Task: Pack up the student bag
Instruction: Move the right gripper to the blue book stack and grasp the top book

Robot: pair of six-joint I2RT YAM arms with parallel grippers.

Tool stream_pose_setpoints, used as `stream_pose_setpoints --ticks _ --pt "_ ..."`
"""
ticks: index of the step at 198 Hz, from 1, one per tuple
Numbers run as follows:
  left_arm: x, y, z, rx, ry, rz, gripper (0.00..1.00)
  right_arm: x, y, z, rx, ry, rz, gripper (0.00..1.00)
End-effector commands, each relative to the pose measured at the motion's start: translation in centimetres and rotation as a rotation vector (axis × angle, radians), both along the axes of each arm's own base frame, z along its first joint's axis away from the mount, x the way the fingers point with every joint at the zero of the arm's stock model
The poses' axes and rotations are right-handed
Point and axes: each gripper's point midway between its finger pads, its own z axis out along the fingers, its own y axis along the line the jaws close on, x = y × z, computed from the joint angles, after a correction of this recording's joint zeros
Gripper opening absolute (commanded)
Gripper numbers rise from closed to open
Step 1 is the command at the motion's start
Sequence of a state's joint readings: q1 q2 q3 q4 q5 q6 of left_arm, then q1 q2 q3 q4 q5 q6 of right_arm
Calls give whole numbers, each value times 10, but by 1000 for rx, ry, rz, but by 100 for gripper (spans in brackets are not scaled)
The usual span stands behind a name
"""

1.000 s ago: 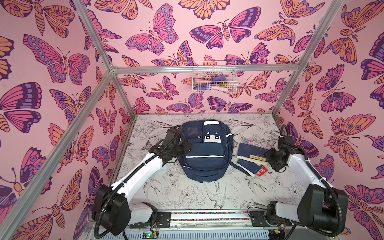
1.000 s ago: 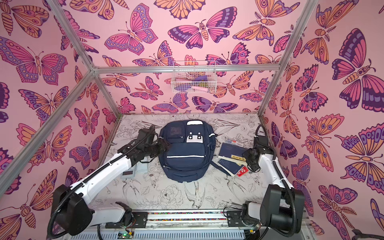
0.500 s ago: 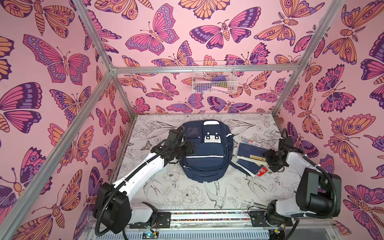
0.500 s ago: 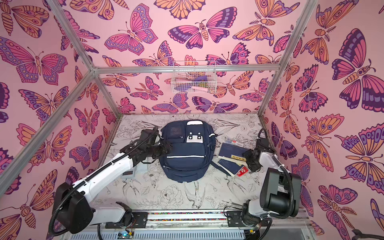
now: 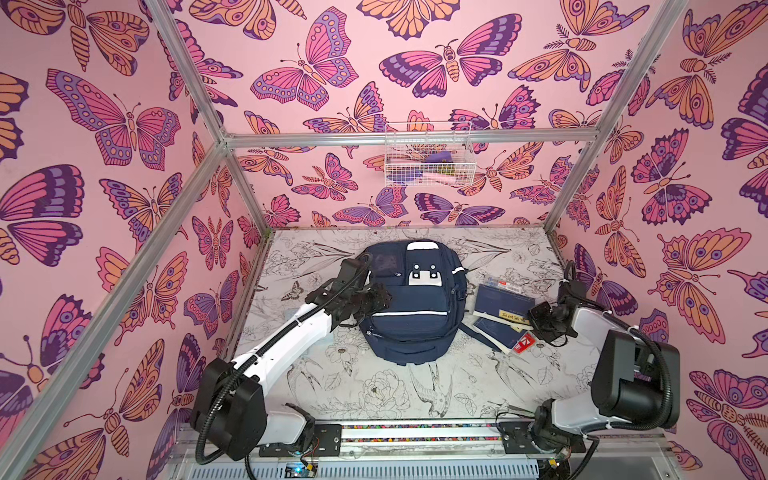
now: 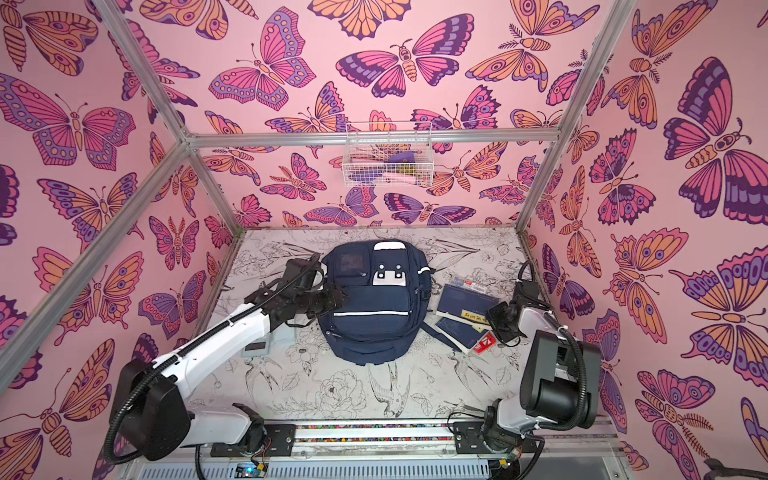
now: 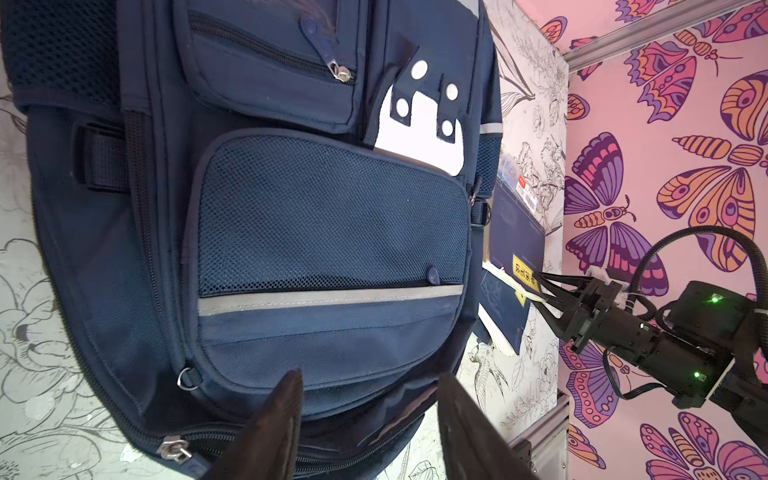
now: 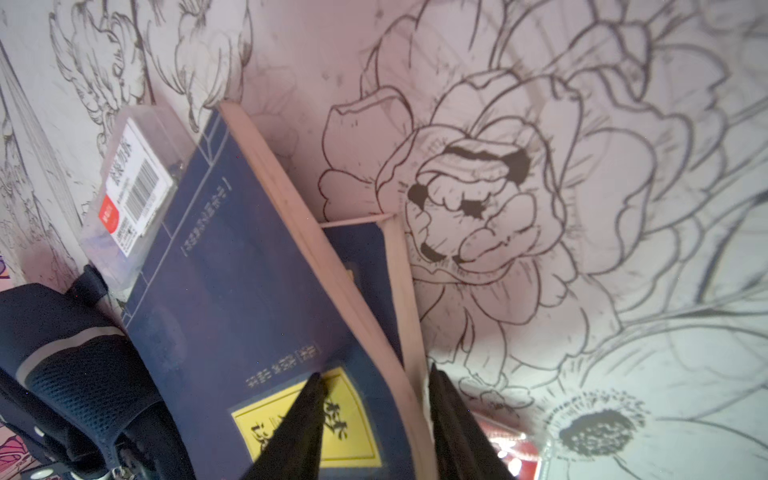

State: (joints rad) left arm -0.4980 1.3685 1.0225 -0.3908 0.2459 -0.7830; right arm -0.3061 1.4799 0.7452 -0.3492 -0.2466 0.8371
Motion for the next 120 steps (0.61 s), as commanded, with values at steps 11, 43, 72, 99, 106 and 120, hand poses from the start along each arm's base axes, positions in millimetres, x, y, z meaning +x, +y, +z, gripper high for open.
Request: stream_pose_setpoints --ticks 11,43,72,99,106,120 --pt "1 -7 3 -18 0 -18 54 -4 -6 8 -34 6 -5 32" --pt "0 -9 3 -20 -1 -25 53 -5 -8 15 -53 9 8 6" --pt "-1 -9 4 -24 -1 -28 54 -5 -9 28 -82 -11 23 0" --pt "0 -11 7 -25 -13 -41 59 0 -7 50 -163 -14 82 0" --pt "1 -10 10 -24 -24 -42 61 3 -4 58 -189 -16 111 0" --pt "4 -10 20 -28 -53 -47 64 11 7 77 -250 -34 184 0"
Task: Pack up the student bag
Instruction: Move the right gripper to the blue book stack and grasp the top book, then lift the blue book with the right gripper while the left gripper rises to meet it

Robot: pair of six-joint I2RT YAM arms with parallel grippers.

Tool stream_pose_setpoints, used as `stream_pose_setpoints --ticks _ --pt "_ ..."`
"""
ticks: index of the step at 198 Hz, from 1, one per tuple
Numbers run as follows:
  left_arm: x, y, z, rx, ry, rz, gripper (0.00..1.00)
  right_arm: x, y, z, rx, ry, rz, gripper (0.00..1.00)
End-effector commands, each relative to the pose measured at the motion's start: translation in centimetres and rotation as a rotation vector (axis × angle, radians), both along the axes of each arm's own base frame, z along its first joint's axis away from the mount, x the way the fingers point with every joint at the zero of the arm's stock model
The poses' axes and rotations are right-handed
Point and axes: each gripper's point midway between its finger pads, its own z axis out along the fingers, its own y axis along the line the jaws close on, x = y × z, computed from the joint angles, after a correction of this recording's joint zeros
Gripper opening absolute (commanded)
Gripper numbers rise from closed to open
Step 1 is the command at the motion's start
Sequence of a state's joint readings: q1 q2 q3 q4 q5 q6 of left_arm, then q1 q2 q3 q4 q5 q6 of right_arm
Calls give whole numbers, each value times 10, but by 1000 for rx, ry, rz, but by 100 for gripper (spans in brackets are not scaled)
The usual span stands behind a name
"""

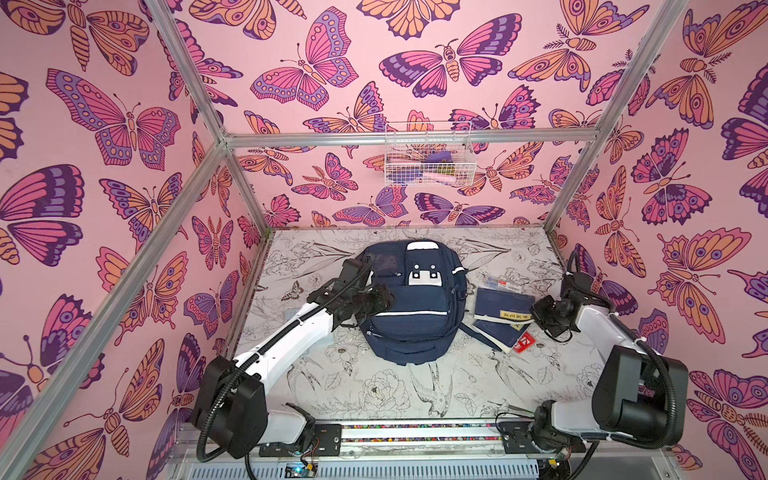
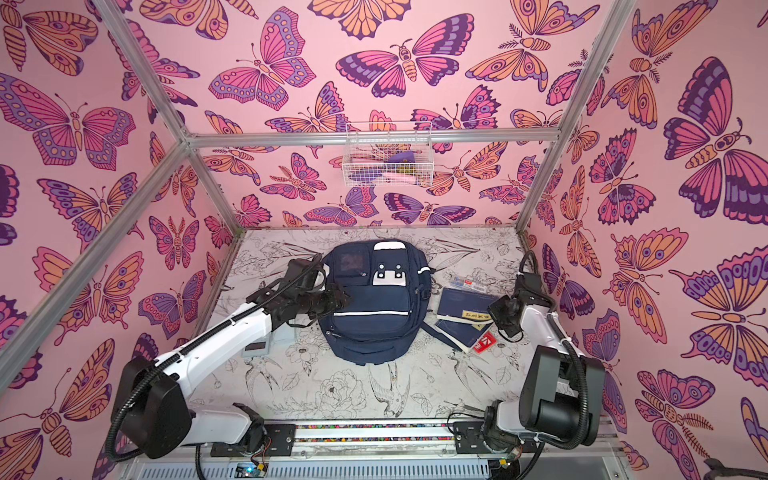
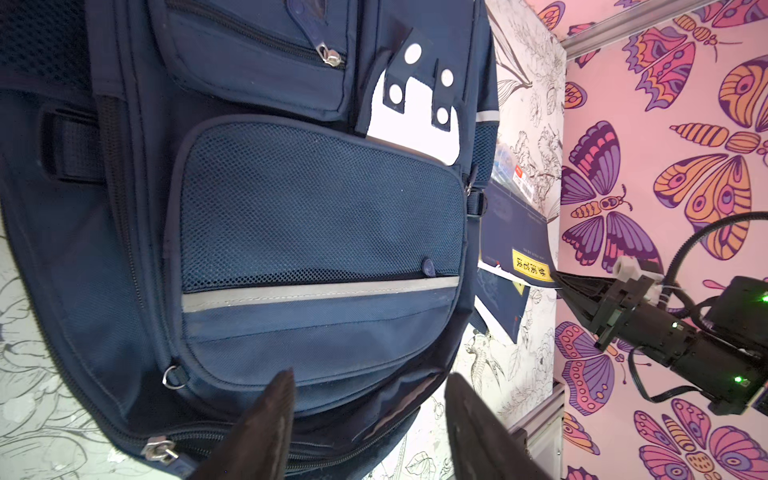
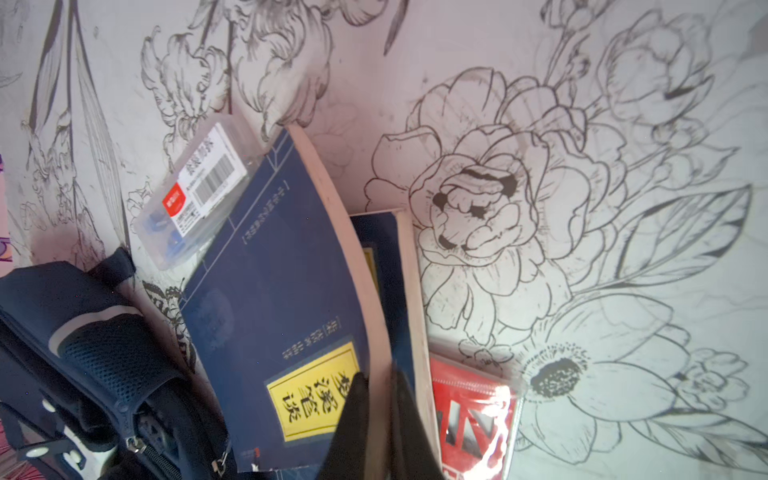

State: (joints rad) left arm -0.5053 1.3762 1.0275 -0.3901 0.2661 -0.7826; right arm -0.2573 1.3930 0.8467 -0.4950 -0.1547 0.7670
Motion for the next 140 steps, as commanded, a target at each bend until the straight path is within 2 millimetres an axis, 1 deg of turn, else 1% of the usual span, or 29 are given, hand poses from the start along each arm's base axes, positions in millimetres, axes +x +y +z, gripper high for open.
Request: stream_pose_setpoints --ticks 1,12,19,26,28,31,32,33,37,47,51,52,60,65,68,75,78,80,85,88,96,121,139,140 --pt "7 -4 22 -17 -66 -26 64 8 9 37 -133 -12 117 0" --pt "11 -3 31 -25 -89 -28 65 16 24 54 -169 -41 192 0" --pt "15 -3 38 -37 -101 -30 66 25 37 68 -182 -84 253 0" --pt "18 -2 46 -54 -112 -34 66 35 57 86 -185 -149 337 0" --pt "20 -2 48 -58 -115 -35 66 36 59 87 -184 -156 348 0" --pt "22 -2 51 -65 -120 -38 67 40 69 95 -184 -190 387 0" --pt "22 -2 52 -67 -122 -38 67 40 69 95 -184 -190 387 0" --pt "23 -2 53 -71 -123 -39 67 43 74 100 -185 -208 407 0" --pt "25 -2 57 -82 -127 -44 67 46 85 109 -186 -238 445 0" --pt "31 -2 68 -110 -142 -60 69 51 109 132 -196 -304 534 0" --pt "34 -2 72 -121 -146 -65 69 52 116 138 -198 -321 554 0" --pt "34 -2 73 -123 -147 -66 69 53 121 142 -201 -330 574 0" --pt "39 -1 82 -143 -163 -76 69 54 140 159 -204 -379 641 0" --pt "42 -1 89 -154 -177 -83 69 54 150 167 -203 -400 676 0" --pt "43 0 92 -159 -184 -88 69 54 160 175 -200 -424 714 0" --pt "46 0 100 -169 -208 -99 70 52 177 187 -196 -459 777 0" --pt "48 0 104 -173 -221 -103 70 51 182 190 -195 -467 793 0" --pt "48 0 107 -177 -229 -108 71 50 188 195 -195 -480 819 0" --pt "50 0 113 -183 -249 -116 71 48 195 201 -199 -496 845 0" --pt "51 0 116 -188 -259 -121 72 45 203 207 -202 -510 876 0" --pt "53 0 123 -198 -283 -130 74 40 216 217 -214 -538 931 0" --pt "60 -6 138 -264 -321 -172 79 21 249 248 -228 -646 1060 0" --pt "60 -15 152 -341 -366 -226 84 2 269 271 -133 -731 1150 0" --pt "61 -16 153 -346 -371 -229 84 0 271 275 -121 -743 1159 0"
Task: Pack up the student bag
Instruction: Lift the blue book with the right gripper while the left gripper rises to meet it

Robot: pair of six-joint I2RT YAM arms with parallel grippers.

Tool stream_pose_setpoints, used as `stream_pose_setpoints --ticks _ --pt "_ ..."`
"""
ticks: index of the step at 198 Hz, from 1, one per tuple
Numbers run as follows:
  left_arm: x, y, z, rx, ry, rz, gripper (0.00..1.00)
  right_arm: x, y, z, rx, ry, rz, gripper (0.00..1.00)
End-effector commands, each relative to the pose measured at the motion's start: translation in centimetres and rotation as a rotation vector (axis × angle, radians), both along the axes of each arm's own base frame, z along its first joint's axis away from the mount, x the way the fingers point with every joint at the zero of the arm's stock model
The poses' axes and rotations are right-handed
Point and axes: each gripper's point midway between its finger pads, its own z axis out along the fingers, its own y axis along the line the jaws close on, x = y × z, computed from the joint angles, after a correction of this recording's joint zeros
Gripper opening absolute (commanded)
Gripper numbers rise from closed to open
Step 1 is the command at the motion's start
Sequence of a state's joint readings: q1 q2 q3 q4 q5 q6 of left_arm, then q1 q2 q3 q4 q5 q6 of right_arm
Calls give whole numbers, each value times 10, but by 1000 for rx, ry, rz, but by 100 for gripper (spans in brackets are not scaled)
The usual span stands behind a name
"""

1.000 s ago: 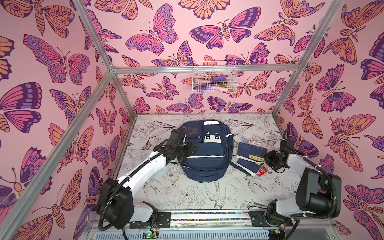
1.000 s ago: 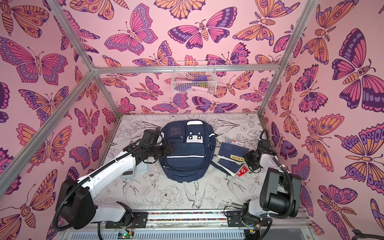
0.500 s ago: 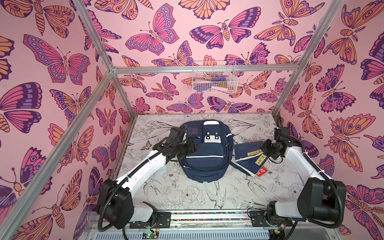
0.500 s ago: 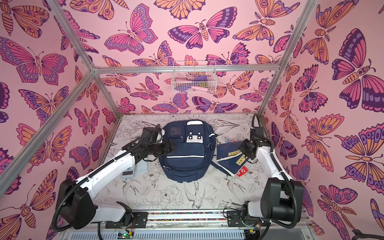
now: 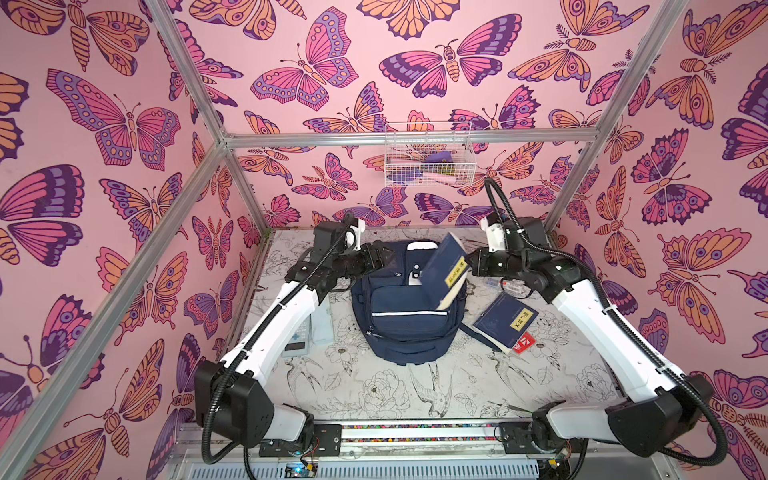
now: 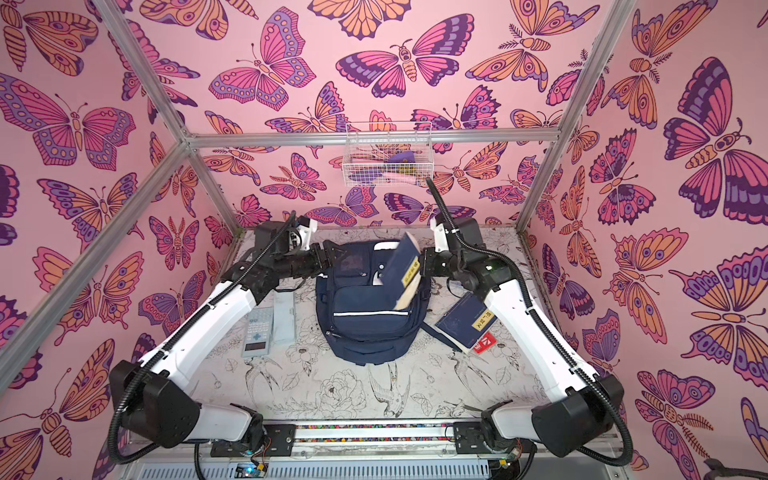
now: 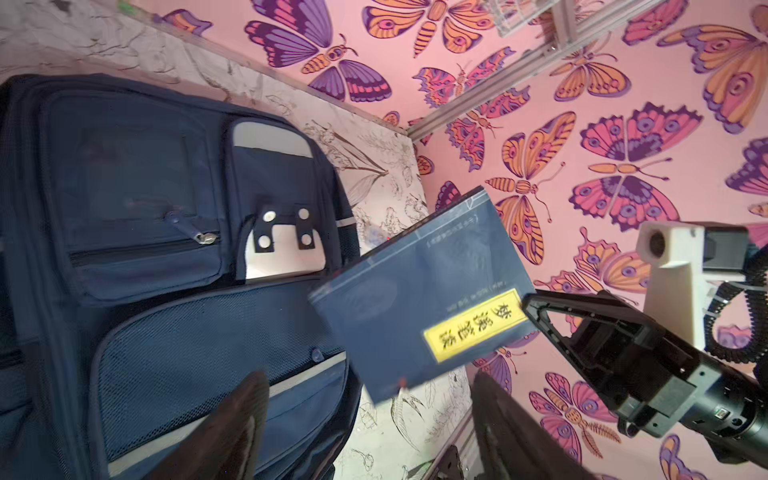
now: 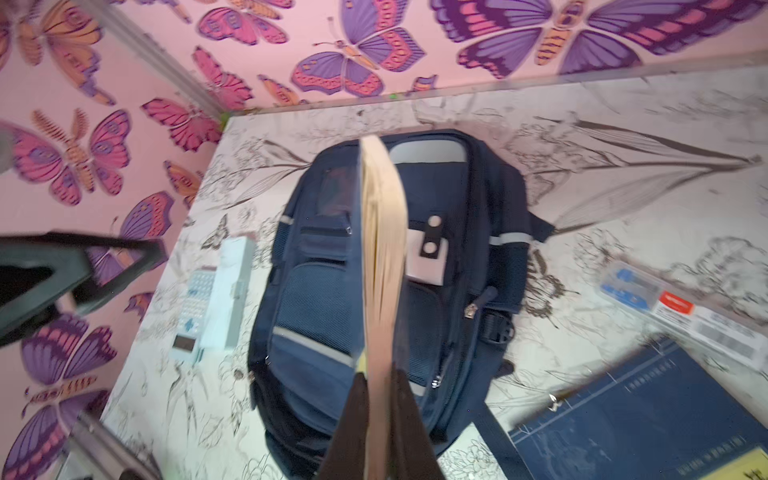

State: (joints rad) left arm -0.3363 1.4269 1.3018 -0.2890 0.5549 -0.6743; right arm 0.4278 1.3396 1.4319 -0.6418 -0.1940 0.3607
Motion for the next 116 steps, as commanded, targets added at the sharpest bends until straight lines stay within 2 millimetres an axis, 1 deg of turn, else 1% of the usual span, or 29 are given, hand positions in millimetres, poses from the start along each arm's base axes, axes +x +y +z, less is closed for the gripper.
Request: stream_pose_setpoints --ticks 1,25,52,71,84,99,107,111,116 --pt "1 -15 24 -100 -88 -113 84 -30 23 45 71 -98 196 0" --pt "-5 -24 49 -200 -178 -201 85 -55 43 76 198 -130 346 0" --pt "-22 -34 74 -295 -251 -332 88 -77 56 101 303 -150 465 0" --pt "-33 -38 79 -338 -265 -401 89 -85 61 111 350 -156 519 0" --pt "-35 -38 74 -336 -261 -413 96 -89 65 116 380 -154 551 0" --pt "-40 -38 72 -334 -272 -431 98 -91 69 122 412 -154 579 0" --pt "-44 -38 77 -342 -321 -445 98 -91 70 124 426 -158 587 0" --pt "-51 -39 79 -360 -309 -481 98 -91 71 124 430 -157 587 0" --pt "-55 -39 82 -377 -307 -498 98 -90 72 123 434 -155 589 0"
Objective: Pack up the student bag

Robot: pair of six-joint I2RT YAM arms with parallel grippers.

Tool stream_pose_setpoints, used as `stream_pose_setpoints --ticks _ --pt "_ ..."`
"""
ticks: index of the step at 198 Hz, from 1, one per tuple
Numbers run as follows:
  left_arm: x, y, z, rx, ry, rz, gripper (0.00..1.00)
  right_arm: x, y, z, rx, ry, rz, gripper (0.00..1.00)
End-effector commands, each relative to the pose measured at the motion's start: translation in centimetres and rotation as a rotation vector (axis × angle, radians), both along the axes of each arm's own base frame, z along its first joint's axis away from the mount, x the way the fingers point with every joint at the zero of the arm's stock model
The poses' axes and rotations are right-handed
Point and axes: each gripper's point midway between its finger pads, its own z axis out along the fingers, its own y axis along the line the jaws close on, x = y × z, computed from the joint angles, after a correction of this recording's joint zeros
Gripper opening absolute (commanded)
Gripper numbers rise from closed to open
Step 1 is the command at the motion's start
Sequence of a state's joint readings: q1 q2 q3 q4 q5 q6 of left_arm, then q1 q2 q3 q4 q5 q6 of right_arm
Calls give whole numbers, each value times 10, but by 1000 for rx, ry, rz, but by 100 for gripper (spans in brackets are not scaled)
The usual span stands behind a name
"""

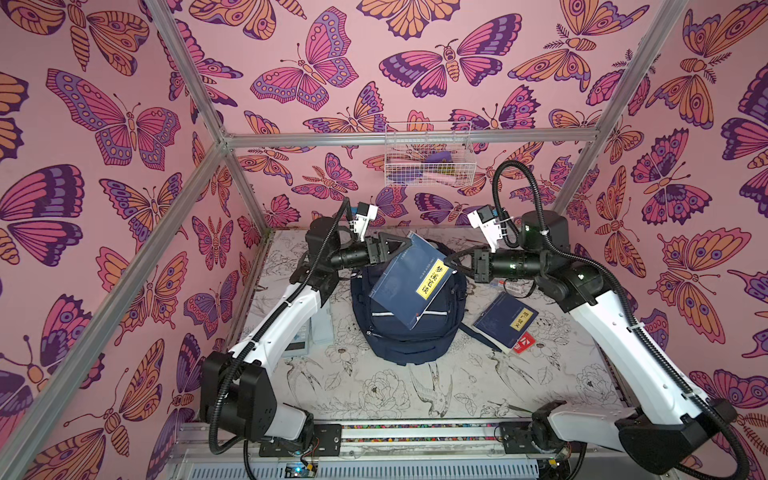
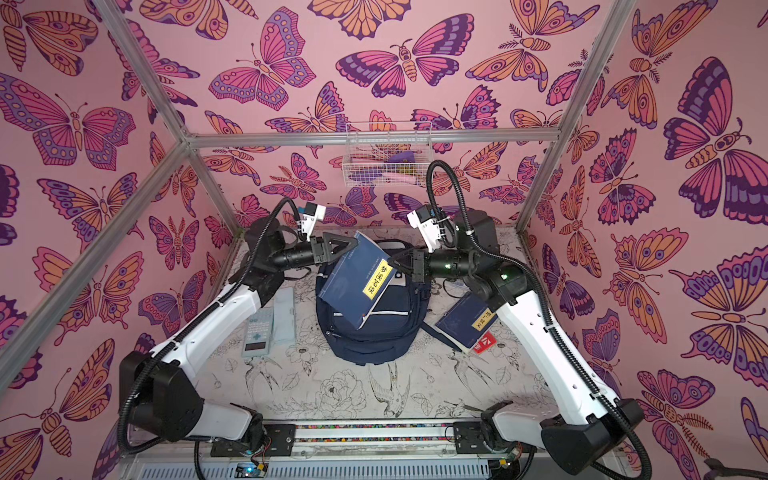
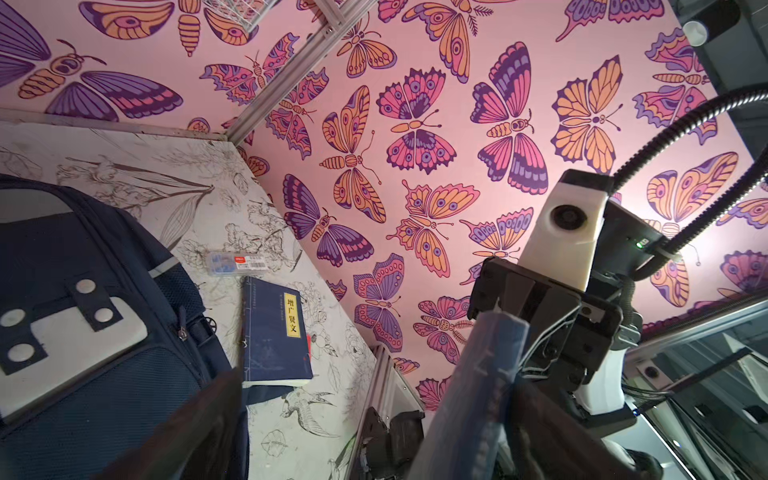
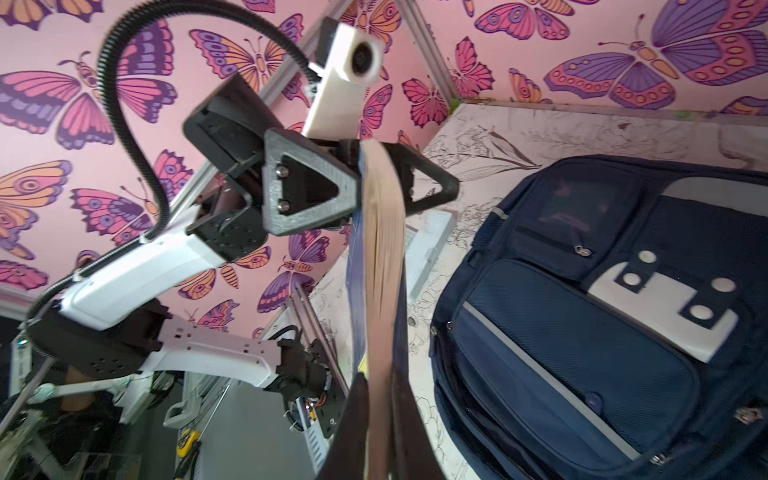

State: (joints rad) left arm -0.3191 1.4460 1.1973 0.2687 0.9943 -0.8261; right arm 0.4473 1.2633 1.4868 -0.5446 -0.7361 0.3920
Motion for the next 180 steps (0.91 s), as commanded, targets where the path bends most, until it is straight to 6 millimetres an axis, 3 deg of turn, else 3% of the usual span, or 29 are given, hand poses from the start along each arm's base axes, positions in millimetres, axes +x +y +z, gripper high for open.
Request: stream_pose_setpoints --ticks 1,29,45,69,105,125,131,136,138,140,144,152,166,170,180 --pt "-25 -1 19 -65 -90 -121 98 -13 9 34 97 -90 102 0" --pt "-41 -1 34 -144 -123 -201 88 -8 14 34 114 -72 116 0" --pt "-40 -2 35 -164 -92 -232 70 -5 15 31 112 -62 114 0" --pt "-39 -3 34 -185 -63 -258 33 0 16 25 102 -50 104 0" --pt "-38 -1 30 -183 -61 -241 1 8 16 18 88 -34 76 0" --pt "-32 3 27 -189 -54 -193 0 13 14 17 82 -31 47 0" --pt "-30 4 27 -191 -51 -175 0 17 13 17 79 -30 28 7" --pt "-27 5 25 -192 -44 -153 0 21 11 15 70 -29 -5 21" --pt "-25 6 25 -192 -40 -145 0 22 10 15 69 -30 -11 23" --pt "-24 7 24 -193 -37 -133 0 25 8 13 62 -27 -33 34" --pt "-22 8 24 -197 -32 -112 0 30 6 11 56 -25 -66 48" --pt "-19 11 24 -208 -33 -74 0 39 1 6 54 -10 -129 67" --pt "-13 16 25 -237 -26 -2 0 47 0 -3 86 32 -185 82" --pt "-13 17 26 -248 -28 13 0 50 2 -3 119 45 -186 91" --pt "-12 21 29 -278 -28 43 0 53 9 -8 189 90 -172 100"
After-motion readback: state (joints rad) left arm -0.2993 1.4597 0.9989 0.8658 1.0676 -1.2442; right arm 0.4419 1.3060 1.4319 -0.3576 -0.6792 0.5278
